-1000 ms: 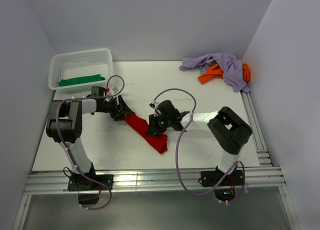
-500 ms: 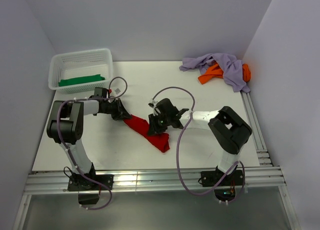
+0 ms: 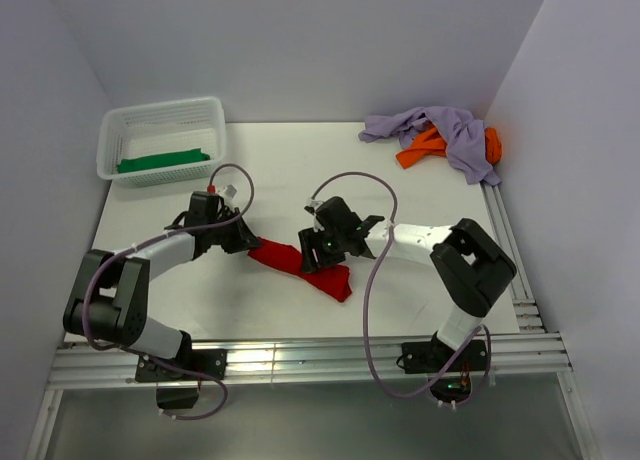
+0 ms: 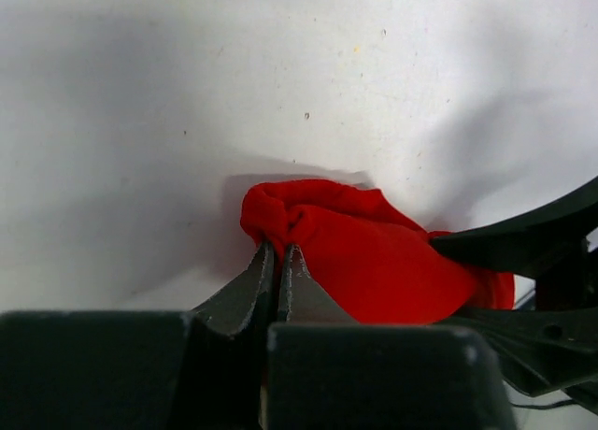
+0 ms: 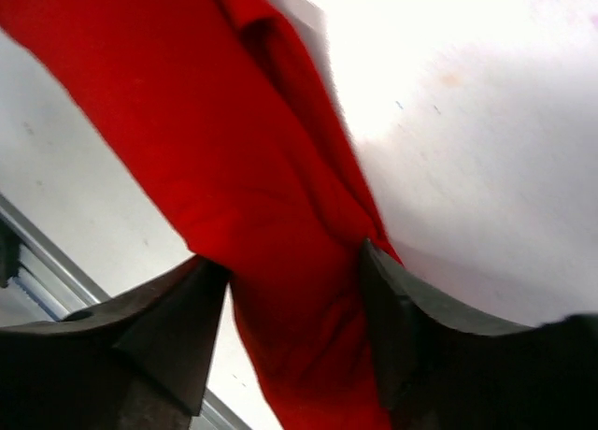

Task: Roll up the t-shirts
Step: Place the rolled tshirt into the container

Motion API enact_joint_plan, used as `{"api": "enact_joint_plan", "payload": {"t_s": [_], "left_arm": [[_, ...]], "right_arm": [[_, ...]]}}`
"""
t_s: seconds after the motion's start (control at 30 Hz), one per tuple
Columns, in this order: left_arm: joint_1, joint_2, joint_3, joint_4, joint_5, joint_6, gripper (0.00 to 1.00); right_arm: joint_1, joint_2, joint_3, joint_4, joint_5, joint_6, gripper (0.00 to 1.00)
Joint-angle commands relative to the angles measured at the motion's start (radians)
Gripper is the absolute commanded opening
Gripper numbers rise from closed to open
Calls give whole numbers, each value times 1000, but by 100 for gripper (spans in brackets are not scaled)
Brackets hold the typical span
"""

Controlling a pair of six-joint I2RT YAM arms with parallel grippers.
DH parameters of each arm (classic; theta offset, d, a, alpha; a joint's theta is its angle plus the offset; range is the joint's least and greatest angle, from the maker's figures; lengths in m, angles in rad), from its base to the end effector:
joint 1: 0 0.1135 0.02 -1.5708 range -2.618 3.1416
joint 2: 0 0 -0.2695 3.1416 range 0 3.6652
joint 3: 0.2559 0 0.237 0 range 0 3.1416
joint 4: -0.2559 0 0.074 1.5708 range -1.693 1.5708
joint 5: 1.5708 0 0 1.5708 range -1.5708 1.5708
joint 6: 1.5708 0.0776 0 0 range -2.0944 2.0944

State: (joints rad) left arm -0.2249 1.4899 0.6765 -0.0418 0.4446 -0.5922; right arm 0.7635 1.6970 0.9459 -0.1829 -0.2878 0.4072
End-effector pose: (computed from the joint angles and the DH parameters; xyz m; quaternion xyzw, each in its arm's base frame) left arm 0.2790 -0.0981 0.1480 -0.0909 0.9124 -0.3252 0.2314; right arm 0.2381 0.2584 0.1489 -0.2107 0.9171 0.2847 0.1830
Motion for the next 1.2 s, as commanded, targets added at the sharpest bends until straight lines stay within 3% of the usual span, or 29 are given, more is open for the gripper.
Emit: {"api": "enact_joint_plan", "payload": {"t_s": [0.0,0.2,0.27,0.4,0.63,0.7,0.83,1.17], "left_arm": [[-31,-78,-46,91,-129,-41,0],[-53,-103,-81,125,-164,-47,0],[-59,-108,-86,125,-178,-46,0],[-65,-132,-91,126,-190,-43,0],[-70,-158,-92,111,-207,-40,0],[-73,-163,-94,109,-213,-43,0],[-79,-166,-97,105,-216,-46,0],[-88,-134,-77,82,-224,-43,0]], "right_arm": [[5,-54,-59,-127,88,8,67],[0,-166,-64,-159,72,82,77],[-3,-232,-84,-152,75,137,88],[-29,-336,-148,-156,94,248,91],[-109,-583,-343,-228,105,760,94],[-109,-721,-459,-176,148,957,100],[-109,-876,-662,-5,191,1133,100],[-41,-841,-789,261,282,1286,97]]}}
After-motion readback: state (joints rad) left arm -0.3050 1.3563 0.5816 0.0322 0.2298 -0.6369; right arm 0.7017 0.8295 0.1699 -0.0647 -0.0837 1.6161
